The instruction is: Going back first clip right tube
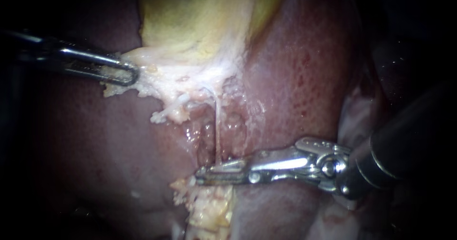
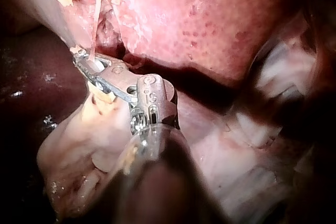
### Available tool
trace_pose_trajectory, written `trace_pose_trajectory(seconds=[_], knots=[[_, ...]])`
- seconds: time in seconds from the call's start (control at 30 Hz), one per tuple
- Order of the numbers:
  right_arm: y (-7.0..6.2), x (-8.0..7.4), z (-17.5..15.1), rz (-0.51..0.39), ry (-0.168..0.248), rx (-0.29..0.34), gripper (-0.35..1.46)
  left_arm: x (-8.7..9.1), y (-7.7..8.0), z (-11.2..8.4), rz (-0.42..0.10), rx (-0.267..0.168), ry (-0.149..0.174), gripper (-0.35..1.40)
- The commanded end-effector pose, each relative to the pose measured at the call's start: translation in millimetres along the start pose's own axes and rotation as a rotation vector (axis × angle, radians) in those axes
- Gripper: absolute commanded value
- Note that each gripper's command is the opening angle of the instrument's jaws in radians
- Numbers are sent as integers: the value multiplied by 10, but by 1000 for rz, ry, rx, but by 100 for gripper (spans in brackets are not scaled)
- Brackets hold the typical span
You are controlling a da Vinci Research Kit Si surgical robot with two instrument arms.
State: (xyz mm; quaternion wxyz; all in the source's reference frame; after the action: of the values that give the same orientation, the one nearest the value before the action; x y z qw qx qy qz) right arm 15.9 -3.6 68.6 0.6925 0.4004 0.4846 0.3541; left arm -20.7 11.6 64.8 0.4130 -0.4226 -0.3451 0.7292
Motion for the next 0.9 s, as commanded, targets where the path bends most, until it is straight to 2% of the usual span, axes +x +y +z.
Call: trace_pose_trajectory(seconds=[0.03,0.13,0.2,0.23,0.33,0.43,0.57,0.73,0.9], knots=[[0,0,0,0,0,0,-35,0,0,0,0,0,0,-35],[0,0,0,-12,0,0,-35,0,0,0,0,0,0,-35],[1,0,2,-53,-4,5,-34,0,0,0,0,0,0,-35],[2,-1,4,-90,-7,4,-17,0,0,0,0,0,0,-35],[7,-5,9,-188,-8,4,20,0,0,0,0,0,0,-35],[16,-7,14,-244,-8,1,39,0,0,0,0,0,0,-35],[30,-8,14,-312,-9,0,46,0,0,0,0,0,0,-35],[43,-4,8,-376,35,-86,49,-1,0,-1,0,0,0,-35],[49,-2,-3,-409,42,-103,50,-1,0,-1,0,0,0,-35]])
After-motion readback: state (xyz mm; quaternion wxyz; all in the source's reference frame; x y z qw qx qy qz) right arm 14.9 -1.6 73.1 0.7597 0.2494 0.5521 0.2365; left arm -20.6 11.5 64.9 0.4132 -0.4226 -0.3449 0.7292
